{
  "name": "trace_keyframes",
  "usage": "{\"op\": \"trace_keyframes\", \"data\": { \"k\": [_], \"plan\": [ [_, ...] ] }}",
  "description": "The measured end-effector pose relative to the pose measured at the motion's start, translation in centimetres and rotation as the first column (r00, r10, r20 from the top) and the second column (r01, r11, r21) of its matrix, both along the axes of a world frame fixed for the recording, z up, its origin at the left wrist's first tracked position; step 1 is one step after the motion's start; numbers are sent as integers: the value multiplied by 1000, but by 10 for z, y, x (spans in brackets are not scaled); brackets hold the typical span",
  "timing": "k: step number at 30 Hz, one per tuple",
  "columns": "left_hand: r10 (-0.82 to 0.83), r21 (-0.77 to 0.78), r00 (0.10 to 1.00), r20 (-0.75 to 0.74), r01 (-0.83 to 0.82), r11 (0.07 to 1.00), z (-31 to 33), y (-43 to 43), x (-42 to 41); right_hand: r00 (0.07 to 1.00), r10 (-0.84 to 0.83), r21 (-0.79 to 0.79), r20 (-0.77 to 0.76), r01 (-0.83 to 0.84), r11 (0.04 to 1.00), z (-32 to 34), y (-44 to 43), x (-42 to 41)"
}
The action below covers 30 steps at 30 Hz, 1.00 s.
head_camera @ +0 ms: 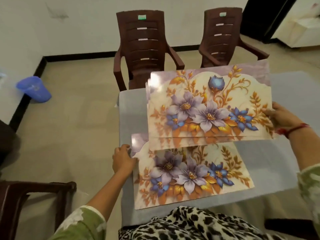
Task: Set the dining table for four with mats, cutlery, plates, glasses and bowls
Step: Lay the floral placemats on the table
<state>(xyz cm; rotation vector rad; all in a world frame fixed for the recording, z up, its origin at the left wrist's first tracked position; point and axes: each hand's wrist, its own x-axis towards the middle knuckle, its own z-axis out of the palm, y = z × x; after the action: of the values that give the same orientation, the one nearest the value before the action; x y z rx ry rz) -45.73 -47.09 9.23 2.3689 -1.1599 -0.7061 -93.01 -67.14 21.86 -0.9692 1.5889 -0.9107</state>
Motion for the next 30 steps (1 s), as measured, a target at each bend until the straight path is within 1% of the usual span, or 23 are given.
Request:
{"op": "trace_keyframes", "data": {
  "k": [1,2,3,4,5,6,7,8,9,10,11,13,14,15,18,21,23,24,27,30],
  "plan": [
    [28,-68,1000,-5,-28,997,3,-11,-5,1000,16,5,6,-16,1000,-9,-18,-4],
    [54,-132,997,-59,-62,989,6,-25,-10,999,49,19,-4,-49,999,-18,-38,-8],
    [84,-177,973,-215,-123,977,13,-40,-16,996,86,39,-22,-85,996,-29,-55,-12],
    [122,-185,898,-423,-217,958,22,-59,-27,992,123,64,-35,-121,991,-39,-74,-15],
    [158,-161,744,-649,-337,928,27,-78,-38,985,170,88,-38,-166,982,-48,-90,-18],
    [168,-101,548,-819,-425,899,31,-95,-48,974,220,113,-47,-214,970,-56,-105,-24],
    [151,-51,400,-904,-451,891,35,-112,-57,965,259,143,-42,-250,958,-62,-114,-28],
    [137,-27,330,-934,-448,894,38,-124,-65,961,274,170,-36,-264,949,-69,-117,-33],
    [133,-18,308,-942,-444,896,41,-137,-76,958,283,189,-34,-272,944,-75,-121,-44],
    [148,-12,321,-935,-447,895,42,-146,-90,955,294,204,-30,-282,937,-81,-123,-55],
    [165,-17,371,-914,-441,897,42,-153,-103,956,292,220,-14,-282,934,-86,-124,-68],
    [205,-35,535,-819,-404,914,33,-160,-125,959,282,250,-6,-271,929,-92,-124,-92],
    [231,-26,585,-777,-397,917,30,-164,-137,962,274,260,-12,-261,930,-92,-123,-105],
    [252,-12,603,-757,-398,917,27,-167,-147,964,265,266,-20,-251,931,-92,-122,-117],
    [241,2,625,-743,-357,934,30,-182,-172,962,258,262,-85,-228,938,-82,-121,-144],
    [196,5,657,-728,-281,960,33,-206,-195,937,262,258,-233,-200,945,-67,-119,-168],
    [161,-26,687,-708,-254,967,31,-223,-210,923,211,229,-323,-140,963,-62,-116,-178],
    [138,-40,685,-716,-238,970,30,-232,-217,924,154,200,-349,-87,976,-61,-114,-182],
    [109,-35,621,-776,-215,976,26,-251,-234,905,0,98,-425,45,994,-58,-107,-194],
    [109,-6,610,-785,-183,983,22,-257,-254,864,-87,61,-495,135,989,-56,-96,-214]
  ]
}}
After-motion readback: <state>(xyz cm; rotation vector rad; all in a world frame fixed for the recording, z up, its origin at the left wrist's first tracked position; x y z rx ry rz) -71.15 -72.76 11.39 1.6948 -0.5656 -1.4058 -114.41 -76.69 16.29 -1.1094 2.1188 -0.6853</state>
